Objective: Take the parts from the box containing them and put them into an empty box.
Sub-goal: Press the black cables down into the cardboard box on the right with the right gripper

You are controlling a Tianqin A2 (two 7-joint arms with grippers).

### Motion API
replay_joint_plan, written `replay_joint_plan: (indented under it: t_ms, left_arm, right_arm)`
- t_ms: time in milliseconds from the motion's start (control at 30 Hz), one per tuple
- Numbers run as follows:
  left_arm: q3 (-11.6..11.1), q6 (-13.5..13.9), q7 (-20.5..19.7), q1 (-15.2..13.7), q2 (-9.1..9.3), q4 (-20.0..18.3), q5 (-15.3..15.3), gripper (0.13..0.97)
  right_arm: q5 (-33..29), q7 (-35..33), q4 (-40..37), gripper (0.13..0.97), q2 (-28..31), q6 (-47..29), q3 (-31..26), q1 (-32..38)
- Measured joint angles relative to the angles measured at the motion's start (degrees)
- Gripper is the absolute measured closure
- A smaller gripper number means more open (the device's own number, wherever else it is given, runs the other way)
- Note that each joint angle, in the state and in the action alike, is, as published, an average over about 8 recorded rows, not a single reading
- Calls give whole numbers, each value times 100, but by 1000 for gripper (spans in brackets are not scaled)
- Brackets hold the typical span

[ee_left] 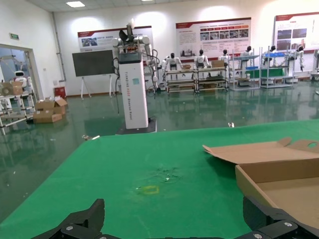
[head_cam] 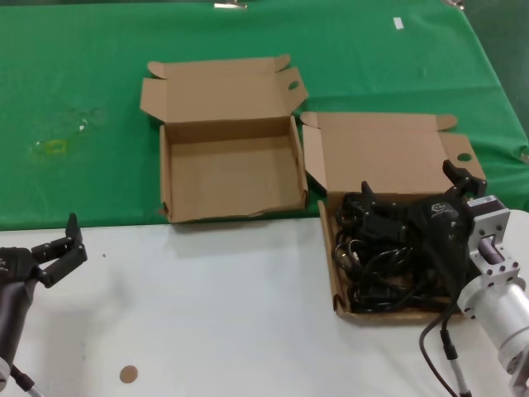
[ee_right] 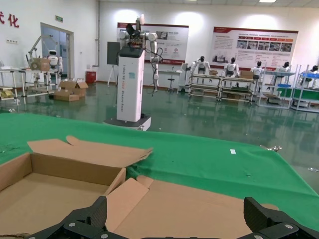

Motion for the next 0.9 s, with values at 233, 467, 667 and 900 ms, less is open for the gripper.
replay_joint_plan:
  t_ms: [233,467,667,900]
  left_arm:
    - [0,0,0,0,0,0,0,132]
    - [0,0,0,0,0,0,0,132]
    - [0,0,0,0,0,0,0,132]
    - [0,0,0,0,0,0,0,134]
  right_arm:
    - [0,0,0,129,0,0,0,0]
    - [0,0,0,129,0,0,0,0]
    - [0,0,0,129,0,0,0,0]
    - [0,0,0,129,0,0,0,0]
